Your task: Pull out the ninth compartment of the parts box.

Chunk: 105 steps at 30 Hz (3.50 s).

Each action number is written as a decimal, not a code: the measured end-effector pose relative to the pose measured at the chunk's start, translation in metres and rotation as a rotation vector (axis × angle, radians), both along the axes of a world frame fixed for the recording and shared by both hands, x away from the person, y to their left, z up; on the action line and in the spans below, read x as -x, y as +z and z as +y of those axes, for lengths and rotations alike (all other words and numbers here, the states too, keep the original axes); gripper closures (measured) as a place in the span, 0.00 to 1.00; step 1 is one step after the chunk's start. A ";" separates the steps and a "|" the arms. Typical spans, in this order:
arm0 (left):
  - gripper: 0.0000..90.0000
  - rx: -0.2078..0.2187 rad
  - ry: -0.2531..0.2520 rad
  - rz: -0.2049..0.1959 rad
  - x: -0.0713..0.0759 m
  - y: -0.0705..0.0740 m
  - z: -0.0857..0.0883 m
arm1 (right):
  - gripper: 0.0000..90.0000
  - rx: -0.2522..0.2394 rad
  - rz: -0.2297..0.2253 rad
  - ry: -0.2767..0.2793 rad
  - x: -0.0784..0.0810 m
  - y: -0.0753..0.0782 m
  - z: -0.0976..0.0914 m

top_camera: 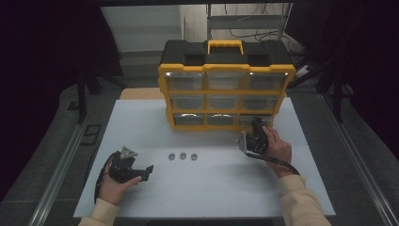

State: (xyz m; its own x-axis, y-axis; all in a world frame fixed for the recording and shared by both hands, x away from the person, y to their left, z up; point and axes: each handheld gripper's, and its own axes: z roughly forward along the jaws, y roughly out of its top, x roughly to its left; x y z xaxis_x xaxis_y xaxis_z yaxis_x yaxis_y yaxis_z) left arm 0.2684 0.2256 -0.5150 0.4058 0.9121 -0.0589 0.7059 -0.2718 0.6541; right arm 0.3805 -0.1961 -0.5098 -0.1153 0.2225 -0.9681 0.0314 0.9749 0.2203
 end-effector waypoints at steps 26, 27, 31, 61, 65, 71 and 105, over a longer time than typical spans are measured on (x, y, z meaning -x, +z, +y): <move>0.10 0.000 0.002 -0.001 0.000 0.000 0.000 | 0.82 -0.009 -0.006 0.015 0.022 -0.001 -0.001; 0.10 0.000 0.002 -0.001 0.000 0.000 0.000 | 0.82 -0.002 -0.007 0.017 0.023 -0.001 -0.001; 0.10 0.000 0.002 -0.001 0.001 0.000 0.000 | 0.82 0.006 -0.011 0.019 0.025 0.000 -0.001; 0.10 0.002 0.004 -0.004 0.001 0.001 0.001 | 0.82 -0.002 -0.019 0.029 0.044 -0.001 -0.003; 0.10 0.000 0.004 -0.005 0.001 0.001 0.001 | 0.82 0.008 -0.018 0.032 0.046 -0.001 -0.003; 0.10 0.000 0.005 -0.006 0.001 0.001 0.001 | 0.82 0.006 -0.022 0.026 0.049 -0.001 -0.004; 0.10 -0.006 -0.002 -0.001 0.001 0.000 -0.001 | 0.81 0.004 -0.004 0.016 0.040 -0.003 -0.006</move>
State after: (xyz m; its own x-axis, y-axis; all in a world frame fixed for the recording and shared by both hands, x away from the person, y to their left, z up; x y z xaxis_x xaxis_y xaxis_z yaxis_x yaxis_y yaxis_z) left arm 0.2670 0.2244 -0.5147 0.4075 0.9116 -0.0535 0.7047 -0.2767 0.6533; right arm 0.3406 -0.2017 -0.5129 -0.1151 0.2168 -0.9694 0.0149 0.9762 0.2165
